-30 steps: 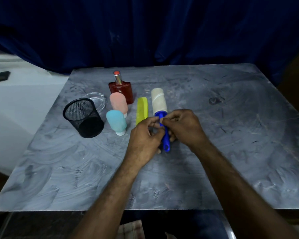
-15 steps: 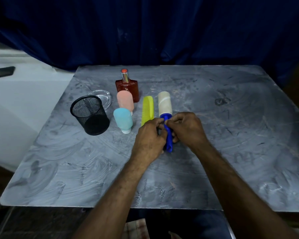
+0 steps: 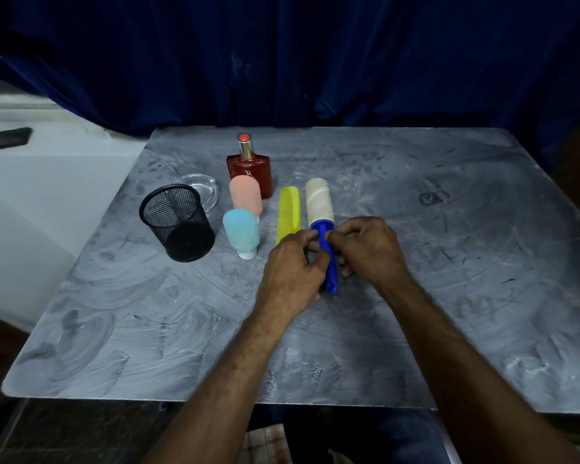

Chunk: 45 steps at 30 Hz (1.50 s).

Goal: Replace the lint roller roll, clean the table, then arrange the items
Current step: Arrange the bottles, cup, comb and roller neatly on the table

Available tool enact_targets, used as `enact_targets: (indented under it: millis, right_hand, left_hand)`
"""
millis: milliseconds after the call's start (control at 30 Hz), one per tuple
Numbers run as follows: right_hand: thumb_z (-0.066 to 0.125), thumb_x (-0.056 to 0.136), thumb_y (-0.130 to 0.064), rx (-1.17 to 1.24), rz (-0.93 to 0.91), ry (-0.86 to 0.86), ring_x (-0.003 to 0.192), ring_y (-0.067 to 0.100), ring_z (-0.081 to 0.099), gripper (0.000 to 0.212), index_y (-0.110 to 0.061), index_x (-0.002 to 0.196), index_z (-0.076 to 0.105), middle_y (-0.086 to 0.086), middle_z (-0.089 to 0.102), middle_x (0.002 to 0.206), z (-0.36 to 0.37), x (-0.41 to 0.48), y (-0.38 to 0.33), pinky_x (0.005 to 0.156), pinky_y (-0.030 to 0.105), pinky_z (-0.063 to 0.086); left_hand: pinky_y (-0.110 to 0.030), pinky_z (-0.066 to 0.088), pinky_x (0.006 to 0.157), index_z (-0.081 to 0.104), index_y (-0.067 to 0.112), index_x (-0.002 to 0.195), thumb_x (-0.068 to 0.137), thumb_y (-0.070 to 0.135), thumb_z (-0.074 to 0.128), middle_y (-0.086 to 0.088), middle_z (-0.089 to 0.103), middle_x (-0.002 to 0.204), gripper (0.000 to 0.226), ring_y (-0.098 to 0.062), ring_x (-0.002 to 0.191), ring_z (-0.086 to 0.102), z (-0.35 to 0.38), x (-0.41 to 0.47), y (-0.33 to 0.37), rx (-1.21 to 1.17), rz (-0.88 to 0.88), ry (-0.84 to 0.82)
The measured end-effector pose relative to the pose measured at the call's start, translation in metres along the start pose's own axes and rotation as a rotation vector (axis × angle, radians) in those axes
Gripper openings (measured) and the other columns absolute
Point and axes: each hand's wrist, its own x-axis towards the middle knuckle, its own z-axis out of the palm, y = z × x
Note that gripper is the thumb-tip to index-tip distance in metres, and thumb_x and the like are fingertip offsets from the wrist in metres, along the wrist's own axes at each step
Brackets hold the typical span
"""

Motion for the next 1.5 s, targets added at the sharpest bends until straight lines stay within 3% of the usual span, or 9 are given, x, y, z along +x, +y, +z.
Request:
enact_targets:
  millis: [167,267,467,767,867,967,1133,1333,1500]
  right_hand:
    - [0.073,0.086,-0.026,-0.012,-0.006,0.014,0.042,0.02,0.067,0.016,-0.02,0.071,0.073,0.003,0.07,0.053,-0.002,-0.003,0.0,0.046,0.035,0.059]
    - [0.073,0.086,-0.026,-0.007,0.0,0.018,0.042,0.019,0.067,0.017,-0.022,0.069,0.073,0.004,0.071,0.055,-0.002,-0.004,-0.001,0.044,0.032,0.057]
    - [0.072,0.087,-0.025,-0.009,-0.01,0.013,0.041,0.018,0.066,0.017,-0.021,0.071,0.072,0.002,0.07,0.054,-0.002,-0.005,-0.004,0.042,0.03,0.055]
    - [0.077,0.083,-0.028,-0.006,-0.007,-0.004,0.041,0.017,0.068,0.015,-0.023,0.07,0.071,-0.001,0.074,0.059,0.003,-0.009,-0.008,0.041,0.027,0.054]
    - [0.08,0.08,-0.031,-0.003,-0.009,-0.003,0.043,0.015,0.068,0.017,-0.025,0.068,0.07,-0.002,0.074,0.061,0.005,-0.01,-0.009,0.041,0.027,0.055]
    - [0.081,0.08,-0.03,0.004,-0.008,-0.001,0.043,0.014,0.068,0.017,-0.027,0.068,0.07,-0.004,0.074,0.061,0.006,-0.011,-0.009,0.041,0.028,0.056]
    - [0.08,0.082,-0.031,0.002,-0.009,-0.002,0.042,0.013,0.068,0.018,-0.028,0.068,0.069,-0.004,0.074,0.061,0.007,-0.014,-0.008,0.04,0.025,0.053]
    - [0.078,0.084,-0.032,-0.006,-0.012,0.008,0.042,0.01,0.067,0.018,-0.028,0.068,0.069,-0.004,0.074,0.062,0.009,-0.016,-0.008,0.039,0.024,0.052]
    - [0.077,0.083,-0.036,0.005,0.005,0.013,0.041,0.01,0.067,0.017,-0.024,0.073,0.072,-0.002,0.074,0.063,0.008,-0.017,-0.009,0.038,0.023,0.05]
  left_hand:
    - [-0.046,0.065,0.078,0.061,0.025,0.143,0.098,0.028,0.064,0.011,0.069,0.117,0.045,-0.016,0.097,0.072,-0.001,-0.001,-0.001,0.038,0.019,0.016]
    - [-0.032,0.059,0.089,0.062,0.025,0.143,0.098,0.03,0.066,0.011,0.07,0.12,0.046,-0.01,0.105,0.068,-0.001,0.0,-0.001,0.079,0.041,0.036]
    - [-0.027,0.054,0.093,0.062,0.025,0.142,0.095,0.03,0.068,0.007,0.07,0.126,0.048,-0.009,0.11,0.066,-0.002,0.0,-0.002,0.124,0.077,0.057]
    - [-0.003,0.04,0.083,0.06,0.025,0.145,0.087,0.032,0.079,0.008,0.065,0.132,0.061,0.0,0.111,0.057,-0.001,-0.001,-0.001,0.135,0.102,0.036]
    - [-0.027,0.059,0.092,0.058,0.023,0.147,0.087,0.03,0.08,0.007,0.065,0.134,0.064,-0.008,0.114,0.063,-0.002,-0.002,-0.002,0.104,0.092,0.015]
    - [-0.045,0.065,0.084,0.057,0.024,0.148,0.087,0.027,0.078,0.006,0.064,0.134,0.064,-0.017,0.109,0.07,-0.003,-0.004,-0.001,0.074,0.069,-0.01]
    - [-0.039,0.063,0.091,0.056,0.025,0.148,0.087,0.029,0.078,0.007,0.062,0.138,0.064,-0.015,0.109,0.07,-0.004,-0.006,-0.002,0.084,0.052,0.0]
    - [-0.049,0.065,0.083,0.056,0.025,0.148,0.089,0.031,0.076,0.007,0.062,0.135,0.062,-0.026,0.096,0.075,-0.006,-0.009,-0.003,0.078,0.053,0.0]
    - [-0.02,0.049,0.093,0.059,0.026,0.145,0.089,0.034,0.075,0.007,0.066,0.132,0.058,-0.005,0.111,0.061,-0.005,-0.006,-0.007,0.121,0.113,0.049]
